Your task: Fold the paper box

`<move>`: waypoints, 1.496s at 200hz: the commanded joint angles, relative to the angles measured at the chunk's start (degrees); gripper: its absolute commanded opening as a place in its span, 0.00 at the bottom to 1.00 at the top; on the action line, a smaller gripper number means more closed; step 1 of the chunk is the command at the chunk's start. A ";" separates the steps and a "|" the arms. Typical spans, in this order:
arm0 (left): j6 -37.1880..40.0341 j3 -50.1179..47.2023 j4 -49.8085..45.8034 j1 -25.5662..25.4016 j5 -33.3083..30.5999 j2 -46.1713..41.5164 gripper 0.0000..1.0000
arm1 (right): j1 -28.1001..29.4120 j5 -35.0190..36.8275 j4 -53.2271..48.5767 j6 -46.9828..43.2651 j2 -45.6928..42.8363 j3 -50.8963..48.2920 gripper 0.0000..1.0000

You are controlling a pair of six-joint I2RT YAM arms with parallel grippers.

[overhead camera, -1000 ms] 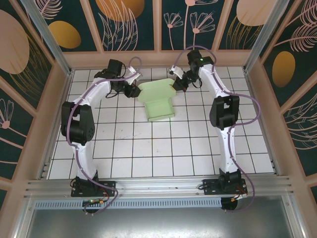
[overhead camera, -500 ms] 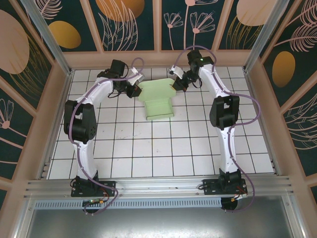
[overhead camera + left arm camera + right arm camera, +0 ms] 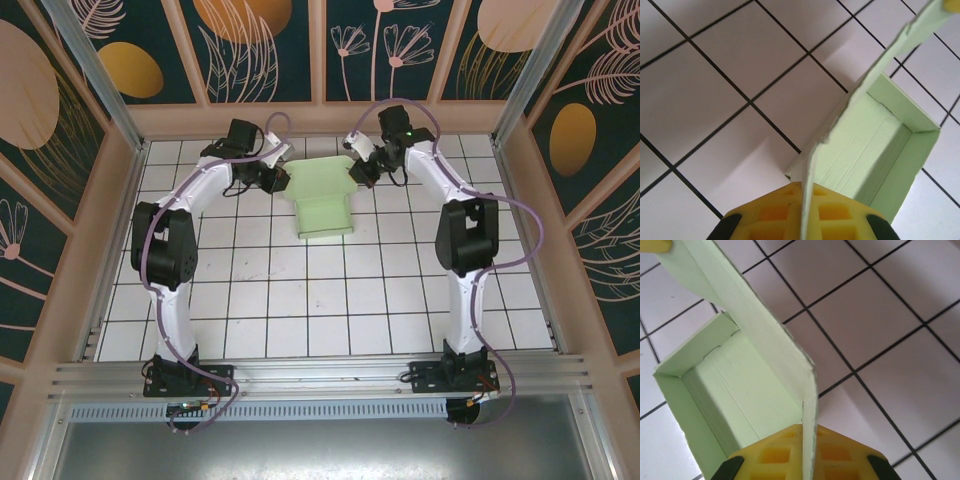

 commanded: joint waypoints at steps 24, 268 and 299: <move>-10.15 0.13 8.87 -1.99 -3.61 -1.71 0.00 | 5.05 13.85 16.14 20.56 -7.17 -7.79 0.00; -32.65 -14.33 39.95 -6.96 -13.60 -2.66 0.00 | 14.37 42.97 60.75 57.00 -13.38 -37.71 0.00; -34.80 -16.98 43.75 -7.05 -15.89 -2.84 0.00 | 14.47 41.81 64.14 56.42 -13.01 -40.27 0.00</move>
